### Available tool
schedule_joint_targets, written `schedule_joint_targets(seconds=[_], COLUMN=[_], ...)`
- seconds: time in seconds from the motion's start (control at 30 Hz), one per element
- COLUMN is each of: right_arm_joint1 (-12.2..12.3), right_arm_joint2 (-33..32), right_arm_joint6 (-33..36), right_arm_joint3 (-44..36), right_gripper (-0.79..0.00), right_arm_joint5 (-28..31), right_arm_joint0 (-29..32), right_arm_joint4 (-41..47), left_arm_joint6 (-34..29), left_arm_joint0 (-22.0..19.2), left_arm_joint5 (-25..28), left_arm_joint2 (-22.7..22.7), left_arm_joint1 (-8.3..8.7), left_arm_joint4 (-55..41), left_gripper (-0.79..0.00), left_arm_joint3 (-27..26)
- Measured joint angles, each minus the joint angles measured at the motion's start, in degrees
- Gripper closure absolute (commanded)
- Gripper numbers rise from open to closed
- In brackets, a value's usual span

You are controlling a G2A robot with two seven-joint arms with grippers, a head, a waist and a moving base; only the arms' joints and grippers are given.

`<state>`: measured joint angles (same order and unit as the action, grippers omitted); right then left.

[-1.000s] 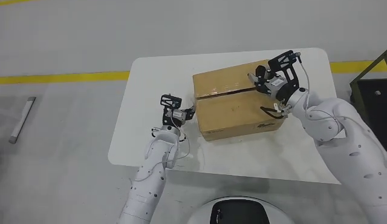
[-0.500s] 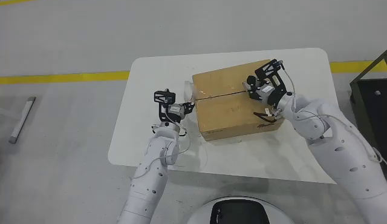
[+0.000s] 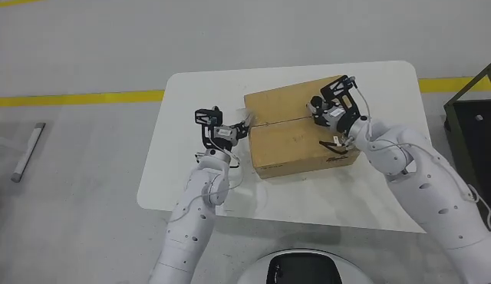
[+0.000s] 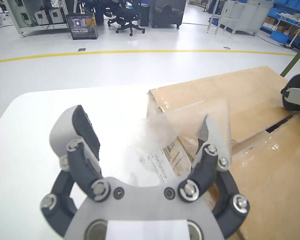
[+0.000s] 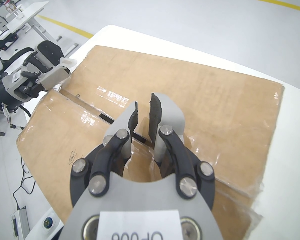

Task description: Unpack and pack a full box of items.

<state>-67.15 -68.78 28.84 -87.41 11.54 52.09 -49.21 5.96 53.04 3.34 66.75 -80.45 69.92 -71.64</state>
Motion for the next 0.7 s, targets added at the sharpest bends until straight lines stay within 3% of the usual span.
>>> schedule_joint_targets(seconds=[0.57,0.7], right_arm_joint1=[-0.3,-0.4], right_arm_joint2=[0.9,0.8], right_arm_joint6=[0.7,-1.5], right_arm_joint3=[1.8,1.2], right_gripper=[-0.157,-0.117], right_arm_joint5=[0.5,0.4], right_arm_joint0=[-0.4,-0.6], right_arm_joint4=[-1.1,-2.1], left_arm_joint6=[0.1,0.3], left_arm_joint0=[-2.5,-2.6], left_arm_joint5=[1.3,1.4], left_arm_joint2=[-1.0,-0.8], left_arm_joint1=[-0.57,-0.61], left_arm_joint4=[1.6,1.8], left_gripper=[-0.785,-0.785], left_arm_joint3=[-1.0,-1.0])
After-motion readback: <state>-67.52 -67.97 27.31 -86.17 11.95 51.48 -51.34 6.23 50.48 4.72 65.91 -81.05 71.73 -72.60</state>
